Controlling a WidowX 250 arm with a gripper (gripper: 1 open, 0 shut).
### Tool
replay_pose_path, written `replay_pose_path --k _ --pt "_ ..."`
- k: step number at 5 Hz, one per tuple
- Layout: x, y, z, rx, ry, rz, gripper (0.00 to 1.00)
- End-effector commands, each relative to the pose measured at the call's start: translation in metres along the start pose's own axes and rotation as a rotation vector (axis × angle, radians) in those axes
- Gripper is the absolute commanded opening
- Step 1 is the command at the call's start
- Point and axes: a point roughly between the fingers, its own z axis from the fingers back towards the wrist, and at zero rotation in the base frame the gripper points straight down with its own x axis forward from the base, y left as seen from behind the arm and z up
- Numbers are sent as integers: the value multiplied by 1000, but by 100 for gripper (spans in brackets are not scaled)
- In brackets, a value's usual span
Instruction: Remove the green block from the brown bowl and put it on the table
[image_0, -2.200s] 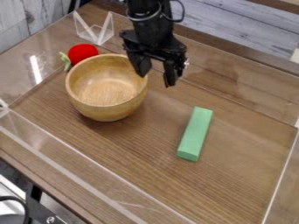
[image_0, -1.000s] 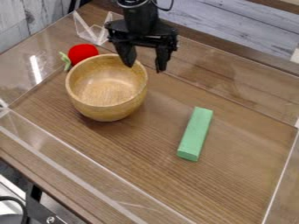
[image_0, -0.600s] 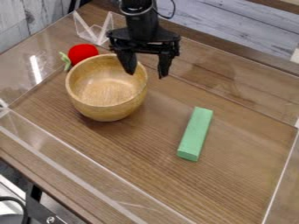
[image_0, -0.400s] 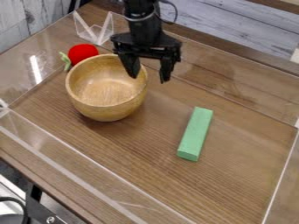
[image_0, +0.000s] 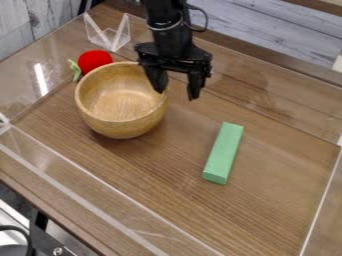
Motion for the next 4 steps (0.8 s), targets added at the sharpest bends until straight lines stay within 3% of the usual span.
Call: replay_pose_path --k 1,3,4 --pt "14 -13 14 -10 -66 15 100" --pt "-7 -22 32 9 -79 43 100" --pt "-10 -8 30 17 -85 30 100"
